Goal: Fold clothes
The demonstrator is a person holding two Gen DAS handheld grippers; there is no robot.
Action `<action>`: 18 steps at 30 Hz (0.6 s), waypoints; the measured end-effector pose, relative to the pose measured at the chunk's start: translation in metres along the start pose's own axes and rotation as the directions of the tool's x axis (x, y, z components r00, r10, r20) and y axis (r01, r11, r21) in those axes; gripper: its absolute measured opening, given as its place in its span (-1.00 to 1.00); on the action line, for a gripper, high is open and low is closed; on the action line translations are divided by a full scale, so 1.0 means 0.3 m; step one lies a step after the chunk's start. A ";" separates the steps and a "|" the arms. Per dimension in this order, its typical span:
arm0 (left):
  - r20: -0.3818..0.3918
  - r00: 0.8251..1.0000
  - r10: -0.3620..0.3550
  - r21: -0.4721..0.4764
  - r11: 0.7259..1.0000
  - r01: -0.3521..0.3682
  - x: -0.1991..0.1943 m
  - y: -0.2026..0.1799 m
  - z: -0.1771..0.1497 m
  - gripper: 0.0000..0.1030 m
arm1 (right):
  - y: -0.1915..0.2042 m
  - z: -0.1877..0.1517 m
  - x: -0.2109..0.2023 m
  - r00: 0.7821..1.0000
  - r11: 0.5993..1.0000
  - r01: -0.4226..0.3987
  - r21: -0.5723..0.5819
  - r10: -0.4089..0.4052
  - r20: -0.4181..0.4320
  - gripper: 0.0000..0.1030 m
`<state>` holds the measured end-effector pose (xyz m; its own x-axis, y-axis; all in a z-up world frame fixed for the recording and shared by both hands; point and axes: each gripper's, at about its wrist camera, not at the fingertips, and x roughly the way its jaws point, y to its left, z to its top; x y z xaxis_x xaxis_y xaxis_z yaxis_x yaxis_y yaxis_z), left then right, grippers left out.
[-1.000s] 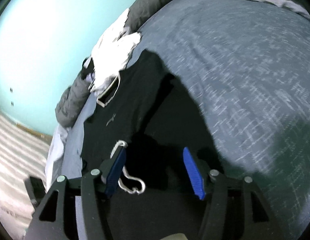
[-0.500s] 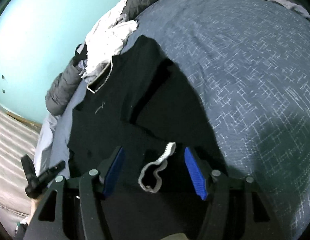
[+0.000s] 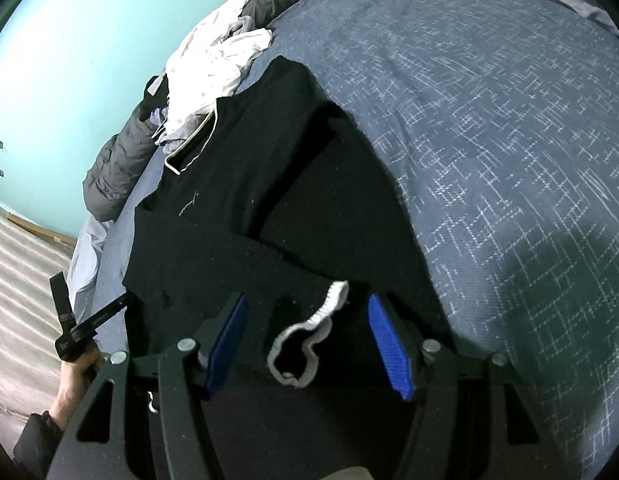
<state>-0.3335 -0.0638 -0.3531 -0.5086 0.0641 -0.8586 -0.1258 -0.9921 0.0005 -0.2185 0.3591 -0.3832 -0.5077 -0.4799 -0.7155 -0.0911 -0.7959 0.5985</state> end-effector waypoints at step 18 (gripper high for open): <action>0.023 0.997 -0.073 -0.184 0.980 0.075 -0.020 0.160 -0.051 -0.74 | 0.005 -0.002 -0.013 1.000 1.000 -0.016 0.009 0.016 0.009 0.23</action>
<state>-0.3236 -0.1136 -0.3557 -0.5172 0.1383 -0.8446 -0.0051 -0.9873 -0.1586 -0.2161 0.3596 -0.3797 -0.5166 -0.4893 -0.7026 -0.0908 -0.7847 0.6132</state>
